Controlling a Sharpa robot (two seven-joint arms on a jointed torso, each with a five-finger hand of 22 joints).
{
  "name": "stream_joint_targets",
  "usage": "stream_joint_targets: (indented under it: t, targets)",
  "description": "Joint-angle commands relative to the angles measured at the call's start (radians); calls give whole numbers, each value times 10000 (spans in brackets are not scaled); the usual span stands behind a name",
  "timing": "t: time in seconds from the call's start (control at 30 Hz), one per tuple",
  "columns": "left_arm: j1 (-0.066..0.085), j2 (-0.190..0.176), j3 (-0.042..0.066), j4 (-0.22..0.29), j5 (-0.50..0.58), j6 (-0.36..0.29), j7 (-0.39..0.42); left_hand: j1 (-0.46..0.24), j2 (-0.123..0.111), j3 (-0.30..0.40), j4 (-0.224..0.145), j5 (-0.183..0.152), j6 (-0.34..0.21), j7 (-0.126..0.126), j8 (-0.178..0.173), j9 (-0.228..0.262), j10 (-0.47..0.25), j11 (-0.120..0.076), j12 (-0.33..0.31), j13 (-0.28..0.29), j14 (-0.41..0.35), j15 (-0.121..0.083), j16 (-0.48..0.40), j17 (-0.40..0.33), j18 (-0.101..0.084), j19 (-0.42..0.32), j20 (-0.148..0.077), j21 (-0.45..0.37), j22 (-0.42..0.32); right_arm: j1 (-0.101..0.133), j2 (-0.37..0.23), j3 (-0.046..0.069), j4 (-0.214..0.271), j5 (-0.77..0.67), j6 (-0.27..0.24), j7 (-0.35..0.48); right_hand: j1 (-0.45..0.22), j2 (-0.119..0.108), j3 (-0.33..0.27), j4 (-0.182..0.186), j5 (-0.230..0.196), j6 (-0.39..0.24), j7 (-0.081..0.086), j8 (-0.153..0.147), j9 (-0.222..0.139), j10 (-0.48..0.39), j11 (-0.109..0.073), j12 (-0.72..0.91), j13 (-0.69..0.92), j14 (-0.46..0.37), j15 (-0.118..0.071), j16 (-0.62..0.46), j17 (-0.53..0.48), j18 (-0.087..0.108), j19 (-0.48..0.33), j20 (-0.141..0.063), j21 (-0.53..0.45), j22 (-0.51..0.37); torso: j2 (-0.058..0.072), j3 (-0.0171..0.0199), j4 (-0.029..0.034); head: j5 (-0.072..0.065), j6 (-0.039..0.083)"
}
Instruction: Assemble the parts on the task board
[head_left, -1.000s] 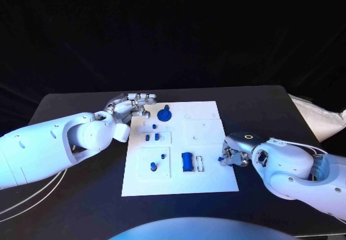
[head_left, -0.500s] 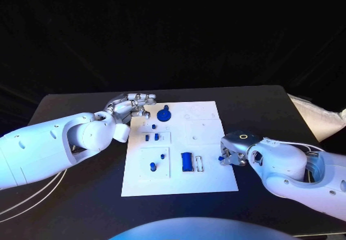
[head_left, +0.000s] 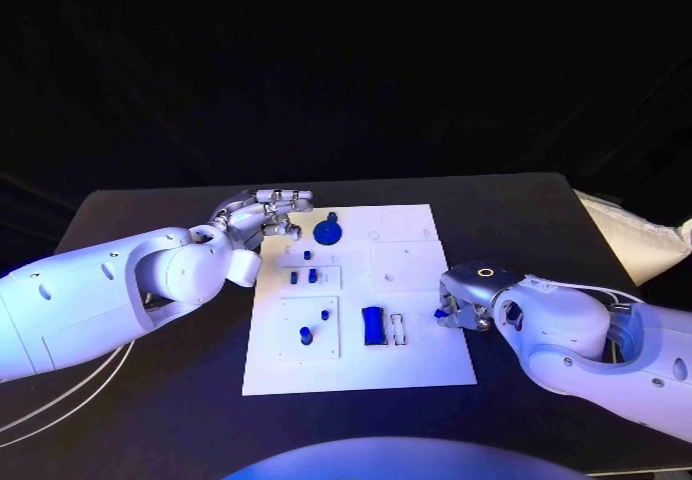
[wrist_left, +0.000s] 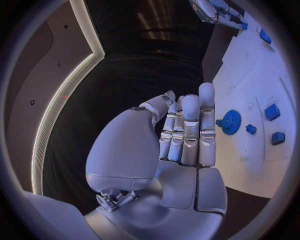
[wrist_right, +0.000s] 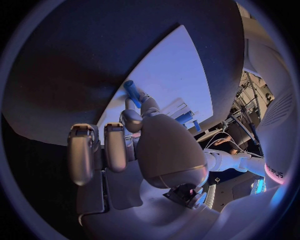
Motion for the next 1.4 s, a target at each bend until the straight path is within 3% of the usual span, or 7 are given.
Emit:
stream_joint_targets:
  t: [0.03, 0.27, 0.47, 0.73, 0.97, 1.17, 1.4]
  targets:
    - [3, 15, 6, 24, 25, 175, 34, 23, 96, -54, -16, 41, -50, 10, 59, -16, -73, -31, 32, 13, -65, 6, -41, -16, 193, -74, 2, -62, -17, -229, -23, -198, -170, 1039, -762, -221, 158, 83, 640, -400, 119, 53, -26, -34, -63, 96, -88, 85, 43, 624, -93, 69, 324, -156, 103, -71, 78, 1198, -2, 11, -13, 19, 7]
    - [3, 14, 6, 30, 25, 173, 36, 36, 102, -52, -24, 44, -57, 11, 61, -17, -81, -31, 37, 12, -69, 6, -40, -19, 194, -76, 2, -70, -22, -150, -193, -183, 233, 3006, -3463, 24, -51, -174, 1076, -209, 179, 67, -28, -60, -50, 141, -88, 54, 34, 621, -99, 53, 315, -158, 110, -82, 83, 1206, 3, 2, 20, 1, 29]
    - [3, 16, 6, 33, 24, 171, 37, 36, 102, -52, -24, 44, -57, 11, 61, -17, -81, -31, 37, 12, -69, 6, -40, -19, 194, -76, 2, -70, -22, -18, -241, -173, 485, 4307, -4336, 128, -276, -414, 1530, 24, 370, 58, -21, -96, -40, 181, -71, 66, 62, 624, -101, 51, 324, -158, 117, -80, 87, 1213, 14, 10, 4, 34, 32]
    - [3, 11, 6, 45, 24, 169, 30, 36, 102, -52, -24, 44, -57, 11, 61, -17, -81, -31, 37, 12, -69, 6, -40, -19, 194, -76, 2, -70, -22, 20, -35, -170, 524, 5496, -3988, -13, -500, -715, 2105, 247, 770, 80, -11, -114, -8, 224, -78, 98, 111, 630, -92, 60, 349, -158, 120, -79, 88, 1218, 8, 4, 2, 52, 2]
    - [3, 20, 6, 60, 14, 182, 20, 65, 119, -47, -41, 49, -66, 13, 70, -16, -96, -30, 56, 13, -71, 6, -29, -16, 195, -75, 2, -80, -27, 18, 285, -172, 370, 5902, -3282, -208, -850, -894, 2320, 473, 958, 136, -21, -101, 29, 363, -79, 375, 310, 649, -91, 114, 423, -163, 135, -75, 101, 1243, 16, 8, 16, 94, -4]
    - [3, 10, 6, 67, -3, 183, 14, 65, 119, -47, -41, 49, -66, 13, 70, -16, -96, -30, 56, 13, -71, 6, -29, -16, 195, -75, 2, -80, -27, -5, 481, -175, 227, 6008, -2822, -298, -1169, -956, 2394, 672, 847, 218, -56, -62, 76, 482, -102, 647, 508, 659, -106, 147, 467, -164, 140, -86, 105, 1252, 11, 8, -4, 127, -16]
    - [3, 7, 6, 78, -7, 193, 7, 65, 119, -47, -41, 49, -66, 13, 70, -16, -96, -30, 56, 13, -71, 6, -29, -16, 195, -75, 2, -80, -27, -24, 646, -176, 130, 6068, -2720, -338, -1468, -1004, 2414, 840, 485, 294, -88, -14, 142, 538, -125, 756, 604, 660, -126, 152, 477, -167, 147, -105, 111, 1265, 17, 15, -2, 132, -28]
